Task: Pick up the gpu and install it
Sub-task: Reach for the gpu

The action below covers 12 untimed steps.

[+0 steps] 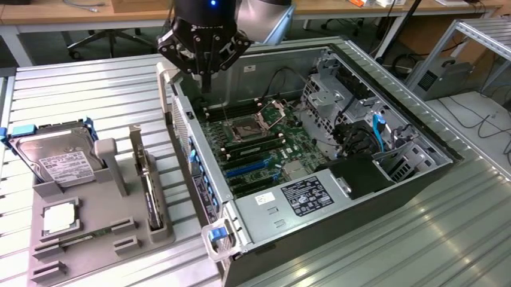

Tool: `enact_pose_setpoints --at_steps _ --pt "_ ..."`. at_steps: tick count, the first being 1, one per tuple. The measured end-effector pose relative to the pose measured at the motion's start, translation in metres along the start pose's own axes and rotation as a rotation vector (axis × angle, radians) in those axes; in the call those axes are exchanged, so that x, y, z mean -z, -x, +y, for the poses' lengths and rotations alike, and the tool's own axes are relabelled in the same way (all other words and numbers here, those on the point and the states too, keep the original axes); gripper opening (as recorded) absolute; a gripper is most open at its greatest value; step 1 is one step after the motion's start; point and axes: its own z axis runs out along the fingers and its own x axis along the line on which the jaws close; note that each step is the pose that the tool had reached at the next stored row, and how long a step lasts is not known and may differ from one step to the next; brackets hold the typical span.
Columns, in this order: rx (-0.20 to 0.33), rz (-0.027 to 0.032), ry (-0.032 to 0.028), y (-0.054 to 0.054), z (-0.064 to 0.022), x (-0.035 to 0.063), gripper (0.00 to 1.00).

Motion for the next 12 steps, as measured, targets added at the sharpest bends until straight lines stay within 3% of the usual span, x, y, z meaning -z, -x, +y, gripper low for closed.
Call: enact_pose_setpoints --at_steps 5,8,12 --pt "0.000 0.0000 -0.0001 -0.017 -0.0013 0.0005 0.11" --pt "0.000 0.0001 -0.0001 -0.035 -0.0026 0.0010 0.11" --pt "0.000 0.0000 0.0000 -0.047 -0.0036 0.0012 0.11"
